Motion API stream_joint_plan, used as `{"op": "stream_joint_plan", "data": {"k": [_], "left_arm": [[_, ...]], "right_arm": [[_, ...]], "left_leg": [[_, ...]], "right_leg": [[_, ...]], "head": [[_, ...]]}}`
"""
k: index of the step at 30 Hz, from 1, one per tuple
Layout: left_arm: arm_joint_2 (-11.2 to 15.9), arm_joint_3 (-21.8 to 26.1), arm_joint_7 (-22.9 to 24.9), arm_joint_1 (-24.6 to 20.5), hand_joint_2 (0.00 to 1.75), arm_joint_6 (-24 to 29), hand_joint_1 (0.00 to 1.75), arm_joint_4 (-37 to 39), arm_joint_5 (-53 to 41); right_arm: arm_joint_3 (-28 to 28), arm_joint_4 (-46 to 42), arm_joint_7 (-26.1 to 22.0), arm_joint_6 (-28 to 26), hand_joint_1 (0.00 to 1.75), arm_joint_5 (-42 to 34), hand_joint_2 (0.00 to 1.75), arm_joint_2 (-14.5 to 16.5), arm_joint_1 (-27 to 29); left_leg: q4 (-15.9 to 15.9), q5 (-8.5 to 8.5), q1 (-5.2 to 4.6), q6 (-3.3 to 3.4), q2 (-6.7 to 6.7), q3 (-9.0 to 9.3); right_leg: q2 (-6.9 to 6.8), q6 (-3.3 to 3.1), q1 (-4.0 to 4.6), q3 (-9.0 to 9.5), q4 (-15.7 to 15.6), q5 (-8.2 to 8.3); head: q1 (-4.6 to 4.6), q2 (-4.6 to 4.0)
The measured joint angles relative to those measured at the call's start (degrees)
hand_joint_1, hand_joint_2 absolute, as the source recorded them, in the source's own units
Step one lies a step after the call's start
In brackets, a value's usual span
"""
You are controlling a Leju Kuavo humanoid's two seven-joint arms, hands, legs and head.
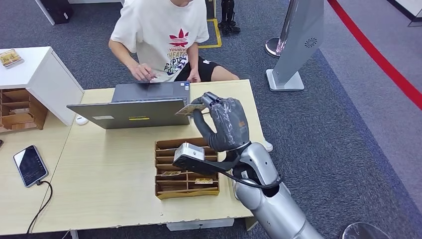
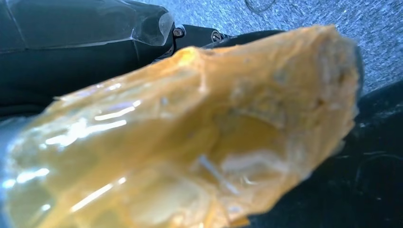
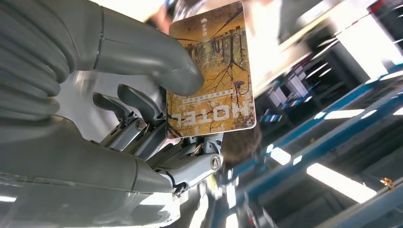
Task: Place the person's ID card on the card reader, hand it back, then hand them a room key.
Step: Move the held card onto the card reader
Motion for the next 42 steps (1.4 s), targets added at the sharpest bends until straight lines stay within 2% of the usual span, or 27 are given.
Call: {"op": "stream_joint_plan", "data": {"k": [3, 5, 15, 19, 24, 29, 33, 42], "left_arm": [[0.0, 0.2, -1.1, 0.3, 0.0, 0.9, 0.0, 0.0, 1.3], [0.0, 0.4, -1.5, 0.5, 0.0, 1.2, 0.0, 0.0, 1.8], [-0.3, 0.9, -1.9, 0.8, 0.0, 1.4, 0.0, 0.0, 2.1], [-0.4, 1.3, -2.2, 0.9, 0.0, 1.8, 0.0, 0.0, 2.9], [-0.5, 2.9, -4.2, 1.4, 0.0, 3.0, 0.0, 0.0, 4.8], [-0.6, 4.4, -5.3, 2.1, 0.0, 3.5, 0.0, 0.0, 6.0], [-0.8, 5.1, -5.4, 2.2, 0.0, 3.6, 0.0, 0.0, 6.5], [-0.9, 6.7, -5.4, 2.3, 0.0, 4.1, 0.0, 0.0, 7.8]], "right_arm": [[-1.5, -3.8, -3.3, 3.0, 1.75, -12.0, 1.75, 0.0, 2.8], [-2.7, -6.6, -4.6, 4.4, 1.75, -17.1, 1.75, 0.0, 4.6], [-4.9, -12.2, -5.5, 5.4, 1.75, -20.1, 1.75, -0.2, 7.6], [-6.0, -13.3, -6.6, 7.3, 1.75, -25.4, 1.75, -0.4, 8.7], [-9.8, -16.2, -8.7, 10.6, 1.75, -32.5, 1.75, -2.6, 13.7], [-14.2, -17.2, -9.8, 12.4, 1.75, -33.3, 1.75, -5.5, 19.2], [-16.1, -17.2, -8.8, 14.4, 1.75, -33.3, 1.75, -7.1, 21.5], [-19.9, -15.0, -7.8, 19.5, 1.75, -30.3, 1.75, -12.7, 26.7]], "left_leg": [[0.0, -0.01, 0.0, 0.0, 0.0, 0.0], [0.0, -0.02, 0.0, 0.0, 0.01, -0.01], [0.0, -0.01, 0.0, 0.0, 0.02, 0.02], [0.0, -0.01, 0.0, 0.0, 0.0, 0.02], [0.0, -0.06, -0.01, 0.03, -0.01, 0.0], [0.0, -0.08, -0.02, 0.05, 0.0, -0.02], [0.0, -0.07, -0.02, 0.05, 0.0, 0.03], [0.0, -0.07, -0.03, 0.05, -0.01, 0.01]], "right_leg": [[0.0, 0.01, 0.0, -0.01, 0.0, -0.01], [0.01, 0.02, 0.0, -0.01, 0.0, -0.02], [0.02, 0.01, 0.0, -0.01, 0.0, -0.01], [0.0, 0.01, 0.0, -0.01, 0.0, -0.01], [0.0, 0.04, -0.01, 0.0, 0.0, -0.03], [-0.01, 0.05, -0.02, 0.0, -0.1, -0.04], [-0.02, 0.05, -0.01, 0.01, -0.1, -0.04], [-0.01, 0.05, -0.02, 0.03, -0.1, -0.04]], "head": [[0.01, 0.0], [0.0, 0.0], [0.01, 0.0], [0.0, 0.0], [-0.01, 0.0], [0.0, 0.0], [-0.01, 0.0], [0.0, 0.0]]}}
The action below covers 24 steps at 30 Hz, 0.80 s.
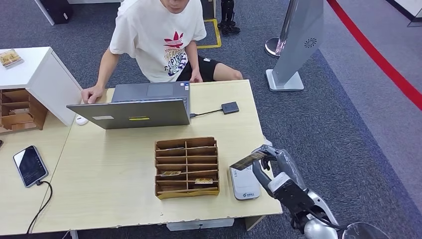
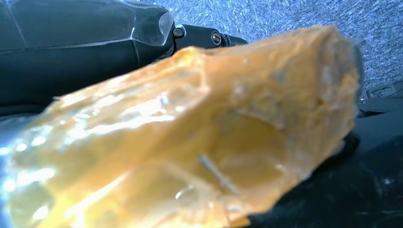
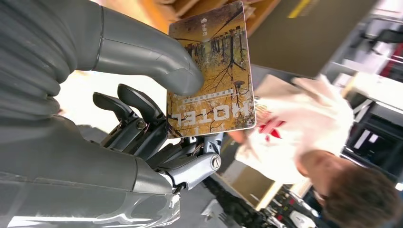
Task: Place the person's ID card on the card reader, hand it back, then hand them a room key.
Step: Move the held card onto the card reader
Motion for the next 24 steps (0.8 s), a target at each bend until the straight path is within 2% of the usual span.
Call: {"op": "stream_joint_plan", "data": {"k": [9, 14, 24], "left_arm": [[-0.1, 0.5, 0.4, 0.0, 0.0, 0.2, 0.0, 0.0, -0.2], [-0.1, 0.6, 0.6, -0.1, 0.0, 0.2, 0.0, 0.0, -0.6], [-0.1, 0.6, 1.9, -0.4, 0.0, -0.2, 0.0, 0.0, -2.1]], "right_arm": [[-0.2, 3.4, 3.5, 3.0, 1.75, 5.1, 1.75, -5.8, 0.1], [0.4, 5.1, 4.4, 3.4, 1.75, 6.6, 1.75, -7.7, -0.5], [6.9, 12.4, 8.6, 4.0, 1.75, 11.6, 1.75, -11.9, -8.4]], "left_leg": [[0.0, 0.0, 0.0, 0.0, 0.0, 0.01], [0.0, 0.01, 0.0, 0.0, 0.0, 0.01], [0.0, 0.03, 0.0, 0.01, 0.02, 0.02]], "right_leg": [[-0.01, 0.0, 0.0, 0.02, 0.0, 0.0], [0.0, 0.0, 0.0, 0.02, 0.0, 0.01], [0.01, 0.02, 0.0, 0.03, 0.0, 0.04]], "head": [[-0.01, 0.0], [-0.01, 0.0], [-0.01, 0.0]]}}
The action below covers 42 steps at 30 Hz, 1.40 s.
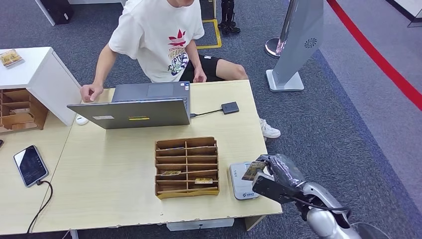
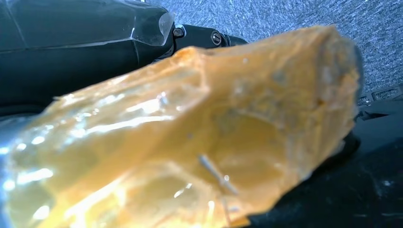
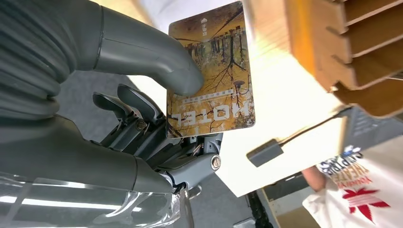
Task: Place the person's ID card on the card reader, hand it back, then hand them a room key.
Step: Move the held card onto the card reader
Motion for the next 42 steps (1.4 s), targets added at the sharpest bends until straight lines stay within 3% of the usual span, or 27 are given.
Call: {"op": "stream_joint_plan", "data": {"k": [12, 24, 30, 42], "left_arm": [[0.0, -0.1, 1.3, -0.2, 0.0, -0.8, 0.0, 0.0, -1.4], [0.0, -0.7, 1.7, -0.4, 0.0, -1.2, 0.0, 0.0, -1.9], [0.0, -0.7, 1.6, -0.3, 0.0, -1.3, 0.0, 0.0, -1.6], [0.0, -0.7, 1.2, -0.3, 0.0, -1.4, 0.0, 0.0, -1.1]], "right_arm": [[6.9, 5.8, 5.7, -1.5, 1.75, 8.2, 1.75, -0.6, -8.2], [12.4, 9.0, 6.8, 0.1, 1.75, 8.6, 1.75, -1.2, -12.8], [13.1, 7.0, 5.6, 0.5, 1.75, 6.2, 1.75, -2.9, -12.9], [13.6, 0.0, 3.6, 3.4, 1.75, 1.4, 1.75, -9.3, -12.9]], "left_leg": [[0.0, 0.0, 0.0, 0.0, -0.01, -0.01], [0.0, 0.01, 0.0, 0.0, -0.02, 0.0], [0.0, 0.0, 0.0, 0.0, -0.02, 0.0], [0.1, 0.0, 0.0, 0.0, -0.02, -0.01]], "right_leg": [[0.0, 0.0, 0.0, 0.0, 0.0, 0.0], [-0.01, 0.0, 0.0, 0.0, 0.0, 0.01], [-0.01, 0.0, 0.0, 0.0, 0.0, 0.01], [-0.02, 0.02, 0.0, 0.01, 0.0, 0.02]], "head": [[0.0, 0.0], [-0.01, 0.0], [-0.01, 0.0], [0.0, 0.0]]}}
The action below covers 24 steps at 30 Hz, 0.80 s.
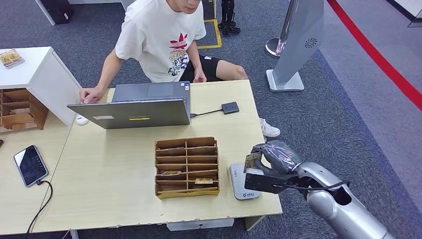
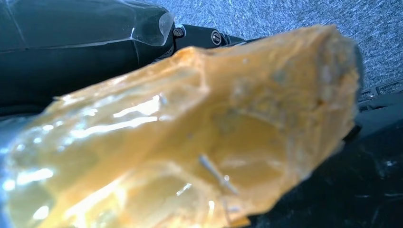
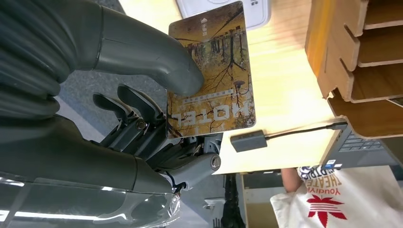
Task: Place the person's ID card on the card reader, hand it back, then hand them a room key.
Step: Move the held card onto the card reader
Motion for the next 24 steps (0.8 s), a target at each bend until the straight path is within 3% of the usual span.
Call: {"op": "stream_joint_plan", "data": {"k": [10, 24], "left_arm": [[0.0, 0.0, 0.0, 0.0, 0.0, -0.3, 0.0, 0.0, -0.5], [0.0, -0.1, 0.5, -0.1, 0.0, -0.3, 0.0, 0.0, -1.1]], "right_arm": [[2.9, 0.8, -0.2, 1.1, 1.75, -0.9, 1.75, -1.0, -0.1], [7.9, 8.3, 1.7, 0.7, 1.75, 0.6, 1.75, 1.0, -1.9]], "left_leg": [[0.0, 0.0, 0.0, 0.0, 0.0, -0.01], [0.0, 0.0, 0.01, 0.0, 0.0, 0.01]], "right_leg": [[0.0, 0.0, 0.0, 0.01, 0.0, 0.0], [0.0, 0.0, 0.0, 0.03, 0.0, 0.0]], "head": [[-0.01, 0.0], [0.0, 0.0]]}}
